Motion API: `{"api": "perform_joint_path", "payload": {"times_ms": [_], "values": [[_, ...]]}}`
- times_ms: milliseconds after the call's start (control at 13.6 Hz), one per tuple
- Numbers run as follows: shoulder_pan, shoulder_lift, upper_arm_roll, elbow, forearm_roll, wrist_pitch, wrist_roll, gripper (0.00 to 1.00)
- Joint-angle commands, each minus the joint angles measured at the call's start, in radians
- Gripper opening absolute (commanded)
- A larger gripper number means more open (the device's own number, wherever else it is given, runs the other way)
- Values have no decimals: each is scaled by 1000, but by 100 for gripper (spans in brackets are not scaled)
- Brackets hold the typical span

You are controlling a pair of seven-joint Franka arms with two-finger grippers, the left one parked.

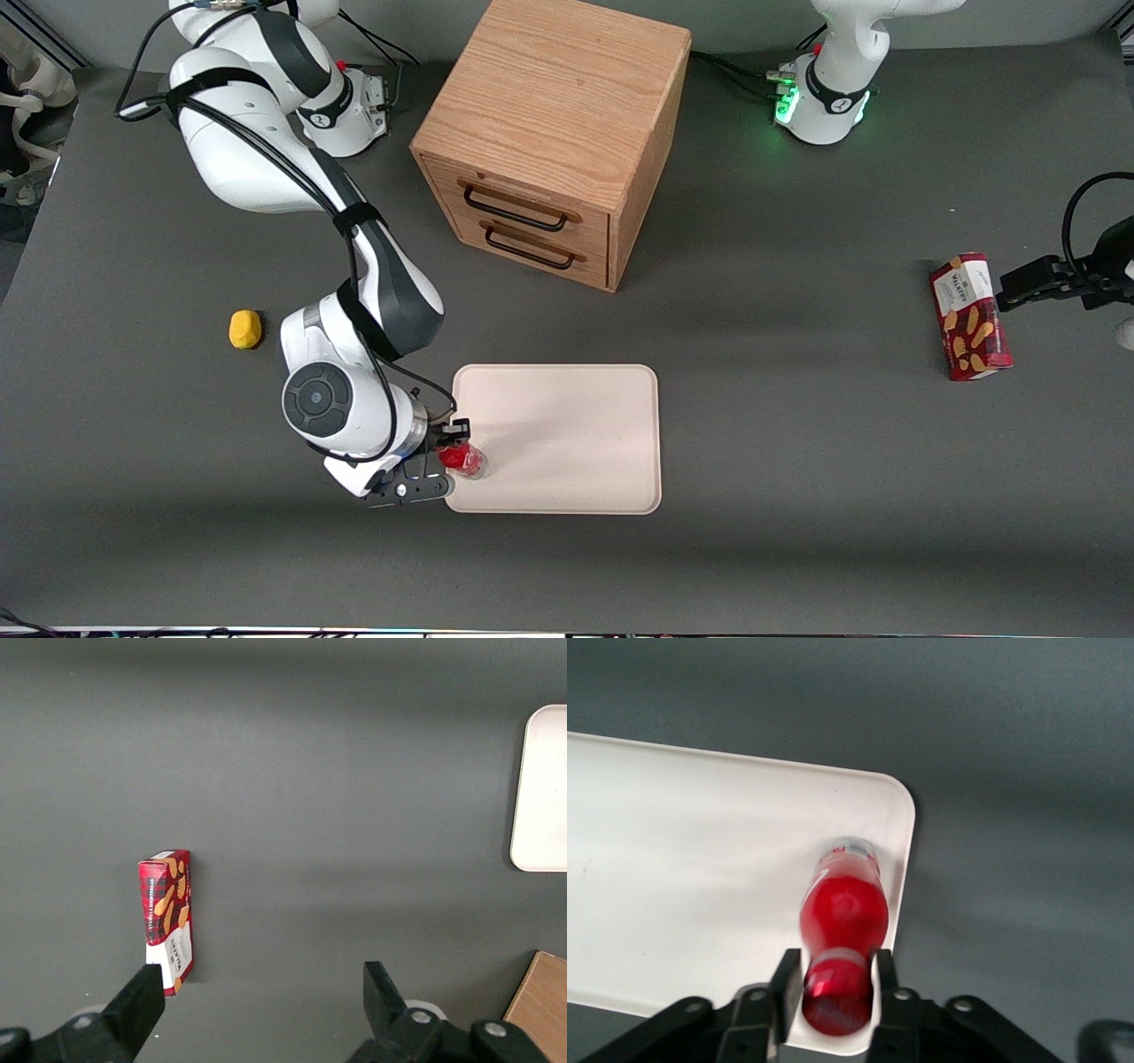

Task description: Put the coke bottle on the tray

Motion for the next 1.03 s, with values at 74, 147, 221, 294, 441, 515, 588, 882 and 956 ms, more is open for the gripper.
{"api": "perform_joint_path", "payload": {"times_ms": [74, 147, 221, 294, 441, 515, 588, 882, 956], "values": [[10, -3, 4, 6, -58, 12, 37, 100], [10, -3, 4, 6, -58, 13, 37, 100], [7, -7, 4, 6, -55, 12, 38, 100], [7, -15, 4, 6, -50, 12, 38, 100], [-2, -51, 2, 8, -44, 7, 45, 100], [-11, -76, 1, 8, -29, -3, 45, 100], [-21, -114, -8, 5, -7, -35, 45, 100], [-34, -364, -111, -211, 22, -132, 2, 100], [-36, -437, -155, -298, 69, -123, -20, 100]]}}
